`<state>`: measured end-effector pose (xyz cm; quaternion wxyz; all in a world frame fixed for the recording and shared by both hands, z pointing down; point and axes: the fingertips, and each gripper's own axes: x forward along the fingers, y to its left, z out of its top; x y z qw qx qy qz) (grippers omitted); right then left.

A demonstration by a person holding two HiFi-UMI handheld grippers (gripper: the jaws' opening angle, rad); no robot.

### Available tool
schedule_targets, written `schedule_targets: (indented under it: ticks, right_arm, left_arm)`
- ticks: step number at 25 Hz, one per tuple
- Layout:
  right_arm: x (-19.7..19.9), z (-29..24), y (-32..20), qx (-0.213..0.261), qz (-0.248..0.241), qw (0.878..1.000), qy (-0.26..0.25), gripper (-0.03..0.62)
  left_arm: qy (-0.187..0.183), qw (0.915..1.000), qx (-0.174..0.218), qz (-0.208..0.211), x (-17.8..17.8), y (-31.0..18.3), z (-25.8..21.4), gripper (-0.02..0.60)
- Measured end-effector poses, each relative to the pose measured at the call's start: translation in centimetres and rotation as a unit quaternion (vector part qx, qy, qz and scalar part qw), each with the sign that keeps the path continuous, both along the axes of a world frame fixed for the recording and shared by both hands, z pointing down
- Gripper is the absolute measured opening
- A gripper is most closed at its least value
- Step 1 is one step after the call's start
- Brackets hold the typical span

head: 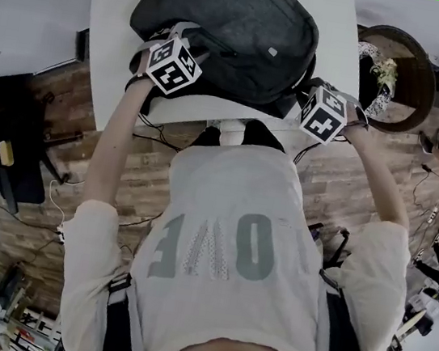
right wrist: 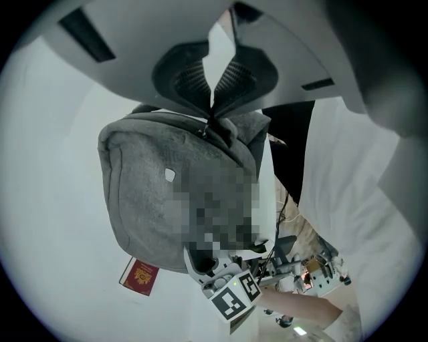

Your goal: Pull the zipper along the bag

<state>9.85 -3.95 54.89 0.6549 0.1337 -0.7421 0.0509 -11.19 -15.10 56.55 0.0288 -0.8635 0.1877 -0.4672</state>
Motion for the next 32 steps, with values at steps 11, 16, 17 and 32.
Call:
schedule_targets:
  ticks: [11,16,17,32]
  right_arm:
    - [-3.0,-1.2,3.6,-0.003,0.031,0.999,-0.022,0.032]
    - [-3.1,-1.9,3.0,-0.008,0.061,0.998,-0.024,0.032]
    - [-3.1,-2.1,3.0,-0.015,0.07,0.997,-0.033,0.032]
    - [-12.2,0.8,6.5,-0.104,0.162,0.967,-0.168,0.034]
  left_arm:
    - [0.0,0.9998,-0.001,0.018,0.7,0.6,-0.1,0.267]
    - [-0.001,1.0,0.0,0.01,1.1,0.2,0.1,0.267]
    - [-0.002,1.0,0.0,0.008,1.1,0.1,0.1,0.265]
    - [0.0,1.0,0.003,-0.007,1.3,0.0,-0.3,0.262]
